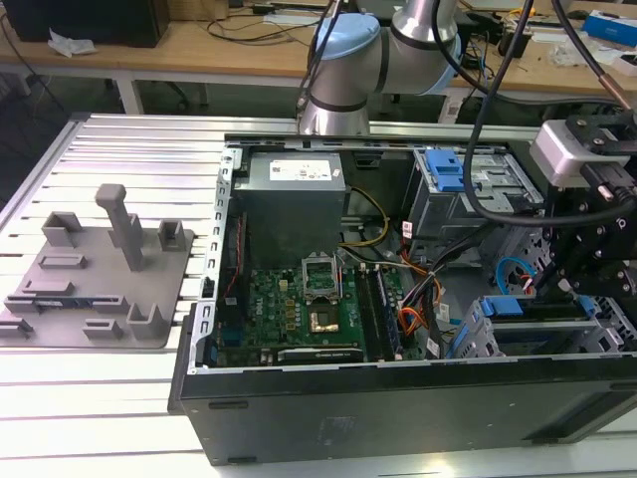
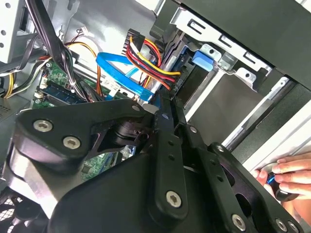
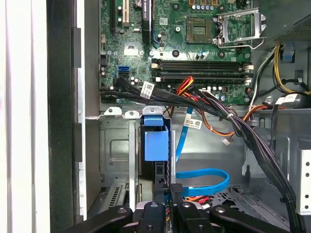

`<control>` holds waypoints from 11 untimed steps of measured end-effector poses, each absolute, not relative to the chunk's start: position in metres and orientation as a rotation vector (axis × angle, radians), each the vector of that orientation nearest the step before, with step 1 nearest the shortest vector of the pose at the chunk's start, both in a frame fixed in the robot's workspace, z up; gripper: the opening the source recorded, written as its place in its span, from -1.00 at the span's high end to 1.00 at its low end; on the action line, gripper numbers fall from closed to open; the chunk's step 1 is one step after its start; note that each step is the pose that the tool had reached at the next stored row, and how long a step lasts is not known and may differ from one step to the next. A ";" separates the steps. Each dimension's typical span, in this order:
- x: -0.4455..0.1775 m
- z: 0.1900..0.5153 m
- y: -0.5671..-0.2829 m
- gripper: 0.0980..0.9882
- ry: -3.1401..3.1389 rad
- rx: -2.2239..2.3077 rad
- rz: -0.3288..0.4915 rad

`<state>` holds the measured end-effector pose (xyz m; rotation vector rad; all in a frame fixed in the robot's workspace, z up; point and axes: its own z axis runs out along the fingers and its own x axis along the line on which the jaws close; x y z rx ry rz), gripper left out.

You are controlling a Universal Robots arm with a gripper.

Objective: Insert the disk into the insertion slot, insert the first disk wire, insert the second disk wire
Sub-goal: 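Insert the second disk wire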

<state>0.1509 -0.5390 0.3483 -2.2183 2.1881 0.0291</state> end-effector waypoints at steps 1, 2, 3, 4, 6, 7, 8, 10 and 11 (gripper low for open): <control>0.151 0.348 -0.539 0.86 2.188 -2.218 0.029; 0.151 0.348 -0.539 0.86 2.188 -2.218 0.029; 0.151 0.347 -0.539 0.86 2.188 -2.218 0.029; 0.151 0.347 -0.539 0.86 2.188 -2.218 0.029; 0.151 0.346 -0.539 0.86 2.188 -2.218 0.029; 0.151 0.346 -0.539 0.86 2.188 -2.218 0.029; 0.151 0.345 -0.539 0.86 2.188 -2.218 0.029; 0.151 0.343 -0.539 0.86 2.188 -2.218 0.029; 0.151 0.342 -0.539 0.86 2.188 -2.218 0.029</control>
